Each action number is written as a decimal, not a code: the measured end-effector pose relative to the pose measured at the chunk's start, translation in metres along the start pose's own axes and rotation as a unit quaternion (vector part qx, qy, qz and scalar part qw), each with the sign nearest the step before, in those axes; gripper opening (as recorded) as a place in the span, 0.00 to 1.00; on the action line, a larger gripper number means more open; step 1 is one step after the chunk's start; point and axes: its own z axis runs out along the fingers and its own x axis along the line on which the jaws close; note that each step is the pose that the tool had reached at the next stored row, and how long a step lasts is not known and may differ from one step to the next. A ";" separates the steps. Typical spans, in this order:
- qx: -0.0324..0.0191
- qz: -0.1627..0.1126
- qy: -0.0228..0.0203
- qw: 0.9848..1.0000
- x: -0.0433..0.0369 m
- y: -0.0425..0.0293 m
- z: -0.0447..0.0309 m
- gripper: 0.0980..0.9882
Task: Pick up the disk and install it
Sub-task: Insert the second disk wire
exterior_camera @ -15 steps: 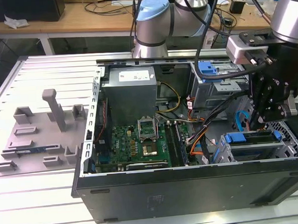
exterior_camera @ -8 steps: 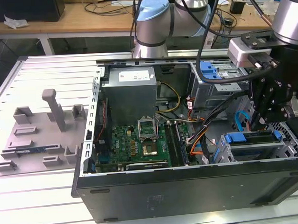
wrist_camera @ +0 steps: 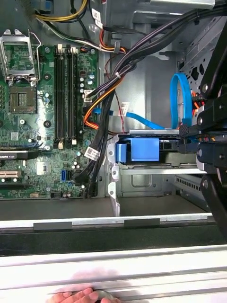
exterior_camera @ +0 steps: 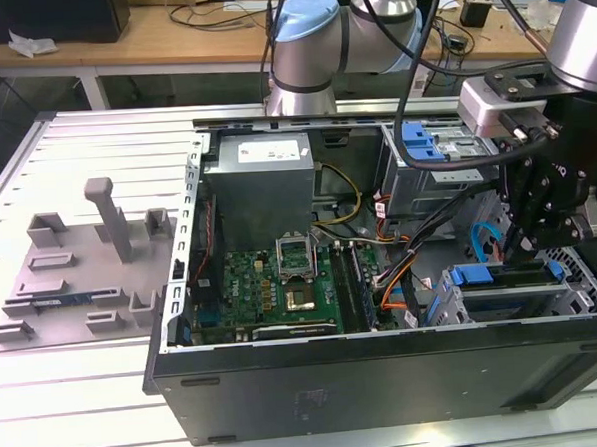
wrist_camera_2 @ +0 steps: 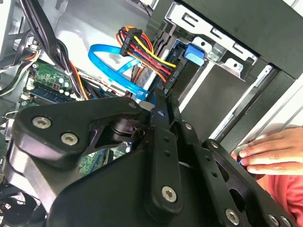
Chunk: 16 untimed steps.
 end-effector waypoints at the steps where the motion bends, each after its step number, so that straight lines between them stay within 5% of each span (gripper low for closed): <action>1: 0.000 0.000 0.000 1.000 -0.0004 -0.0001 0.0000 0.07; 9: 0.000 -0.003 -0.005 1.000 -0.0009 -0.0001 0.0005 0.07; 16: 0.000 -0.003 -0.005 1.000 -0.0002 -0.0001 0.0006 0.07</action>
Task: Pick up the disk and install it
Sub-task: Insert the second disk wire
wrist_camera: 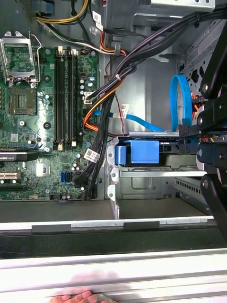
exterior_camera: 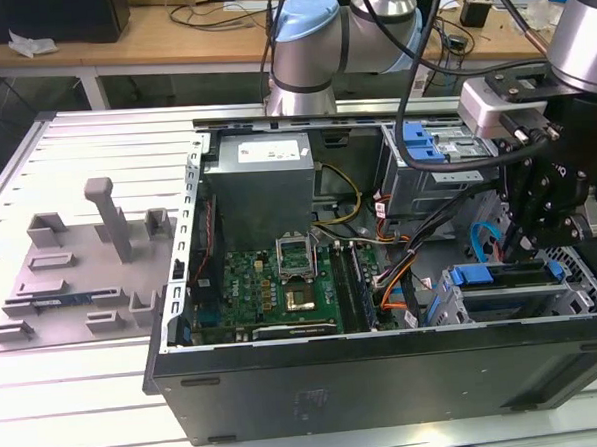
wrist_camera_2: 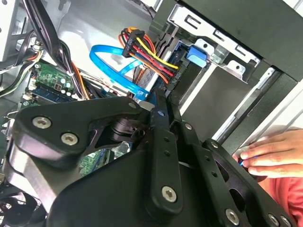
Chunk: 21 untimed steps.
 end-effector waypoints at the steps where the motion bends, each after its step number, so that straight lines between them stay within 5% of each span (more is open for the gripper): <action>1: 0.000 0.000 0.000 1.000 0.0002 -0.0001 0.0000 0.07; 21: 0.000 0.000 0.000 1.000 0.0010 -0.0030 0.0057 0.07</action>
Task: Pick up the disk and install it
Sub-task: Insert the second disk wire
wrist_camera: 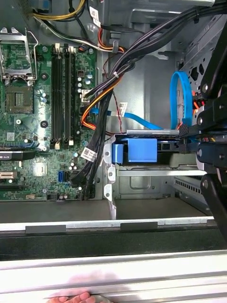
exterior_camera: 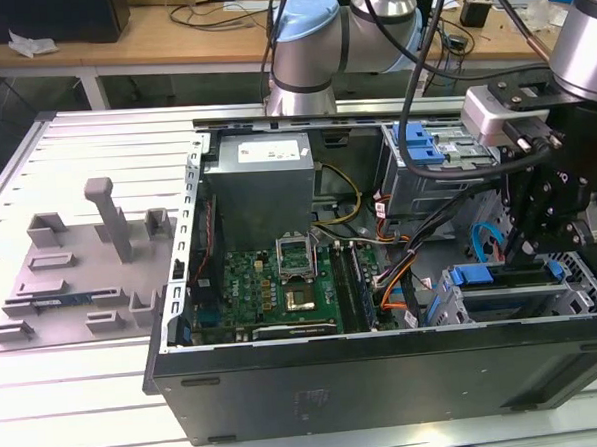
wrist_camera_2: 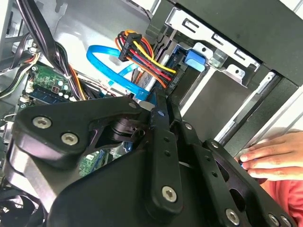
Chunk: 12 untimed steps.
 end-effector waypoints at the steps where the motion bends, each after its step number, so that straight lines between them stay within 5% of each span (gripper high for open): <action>1: 0.000 0.000 0.000 1.000 0.0000 -0.0001 0.0005 0.07; 12: 0.000 0.000 0.000 1.000 -0.0002 -0.0001 0.0081 0.07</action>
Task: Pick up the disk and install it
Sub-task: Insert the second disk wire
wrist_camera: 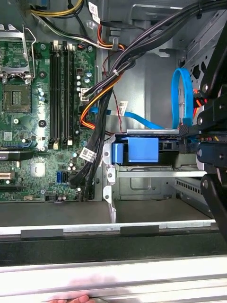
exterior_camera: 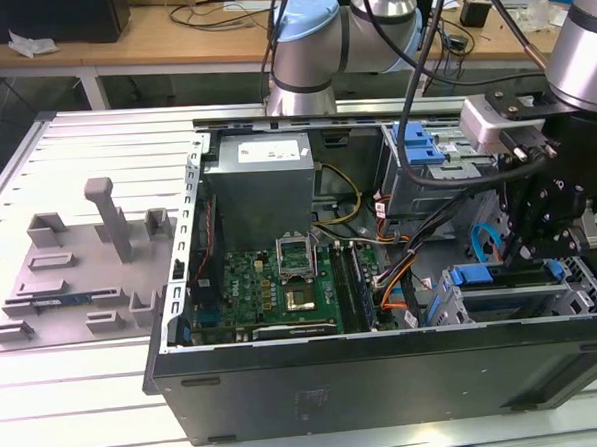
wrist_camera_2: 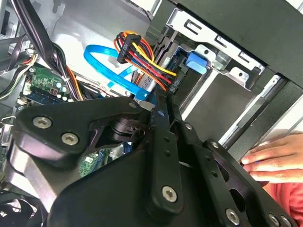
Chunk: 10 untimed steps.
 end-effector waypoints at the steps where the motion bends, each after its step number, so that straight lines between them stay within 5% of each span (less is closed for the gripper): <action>1: 0.000 0.000 0.000 1.000 0.0000 0.0001 0.0007 0.07; 10: -0.001 0.000 0.000 1.000 -0.0001 -0.0003 0.0028 0.16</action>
